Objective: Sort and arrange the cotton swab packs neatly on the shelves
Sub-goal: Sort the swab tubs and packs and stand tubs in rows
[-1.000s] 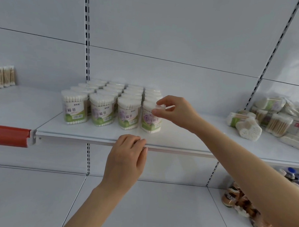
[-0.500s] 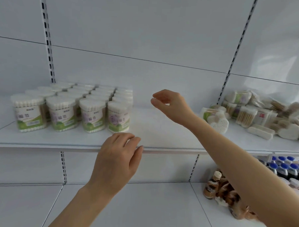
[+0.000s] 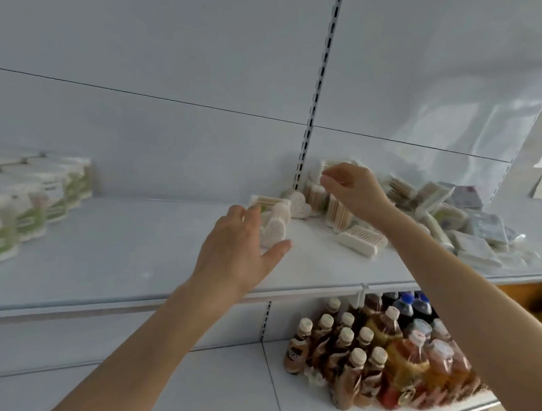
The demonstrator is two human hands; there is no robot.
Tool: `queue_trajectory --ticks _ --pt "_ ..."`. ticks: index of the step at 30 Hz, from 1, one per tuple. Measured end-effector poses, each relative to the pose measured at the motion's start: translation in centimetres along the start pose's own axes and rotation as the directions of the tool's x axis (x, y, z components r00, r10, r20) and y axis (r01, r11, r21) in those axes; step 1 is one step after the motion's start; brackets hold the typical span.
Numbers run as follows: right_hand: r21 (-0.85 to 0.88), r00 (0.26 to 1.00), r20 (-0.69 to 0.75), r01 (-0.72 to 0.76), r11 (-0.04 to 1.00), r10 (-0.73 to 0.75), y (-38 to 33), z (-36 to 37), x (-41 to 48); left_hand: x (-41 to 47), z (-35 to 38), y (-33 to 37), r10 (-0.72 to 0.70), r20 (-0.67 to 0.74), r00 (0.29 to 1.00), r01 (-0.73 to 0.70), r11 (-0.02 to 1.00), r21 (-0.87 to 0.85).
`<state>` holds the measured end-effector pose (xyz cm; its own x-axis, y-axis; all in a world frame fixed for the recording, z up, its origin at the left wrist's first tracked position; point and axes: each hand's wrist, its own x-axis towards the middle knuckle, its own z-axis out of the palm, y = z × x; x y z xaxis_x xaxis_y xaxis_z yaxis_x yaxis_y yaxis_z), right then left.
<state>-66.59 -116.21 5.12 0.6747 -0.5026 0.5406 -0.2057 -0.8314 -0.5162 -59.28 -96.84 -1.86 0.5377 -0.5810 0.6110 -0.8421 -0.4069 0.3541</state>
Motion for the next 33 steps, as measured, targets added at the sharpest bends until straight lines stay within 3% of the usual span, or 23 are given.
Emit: queue_trajectory --ticks 4,6,9,11,14,16,19,22,25,28,33 --pt "0.028 0.995 0.069 0.072 0.997 -0.074 2.3 -0.5 1.9 3.5 3.6 2.6 -0.146 0.099 0.984 0.119 0.964 0.239" --pt "0.05 0.987 0.112 0.112 0.992 -0.117 2.6 0.1 2.8 4.1 4.6 2.3 -0.187 0.118 0.975 0.15 0.951 0.27" --pt "0.043 0.967 0.191 0.161 0.986 -0.166 2.4 1.7 4.2 3.4 3.5 1.0 -0.242 0.09 0.966 0.227 0.962 0.154" --pt "0.015 0.94 0.287 0.191 0.982 -0.187 2.3 3.1 5.0 2.5 1.8 0.1 -0.286 -0.003 0.958 0.286 0.956 0.071" --pt "-0.171 0.829 0.529 0.314 0.934 -0.182 2.2 5.0 5.7 0.5 -0.9 -0.8 -0.361 -0.19 0.913 0.351 0.932 -0.089" --pt "-0.259 0.78 0.596 0.412 0.873 -0.191 2.0 5.9 5.9 -0.6 -1.9 -1.2 -0.394 -0.259 0.882 0.362 0.918 -0.163" --pt "-0.16 0.793 0.559 0.391 0.906 -0.243 1.4 6.2 6.0 -2.2 -2.4 -1.3 -0.39 -0.318 0.864 0.332 0.917 -0.221" --pt "0.114 0.805 0.552 0.186 0.976 -0.218 0.3 5.7 5.6 -4.1 -2.9 -1.0 -0.386 -0.342 0.857 0.29 0.909 -0.298" --pt "0.323 0.773 0.596 0.017 0.946 -0.218 -1.3 5.5 4.5 -5.6 -3.4 -0.9 -0.406 -0.366 0.837 0.257 0.884 -0.391" --pt "0.323 0.791 0.558 0.072 0.944 -0.251 -3.1 6.2 3.8 -6.3 -4.1 -1.4 -0.413 -0.377 0.829 0.228 0.865 -0.448" --pt "0.173 0.85 0.466 0.183 0.968 -0.244 -7.6 8.6 3.0 -7.3 -5.9 -3.8 -0.428 -0.372 0.824 0.21 0.84 -0.5"
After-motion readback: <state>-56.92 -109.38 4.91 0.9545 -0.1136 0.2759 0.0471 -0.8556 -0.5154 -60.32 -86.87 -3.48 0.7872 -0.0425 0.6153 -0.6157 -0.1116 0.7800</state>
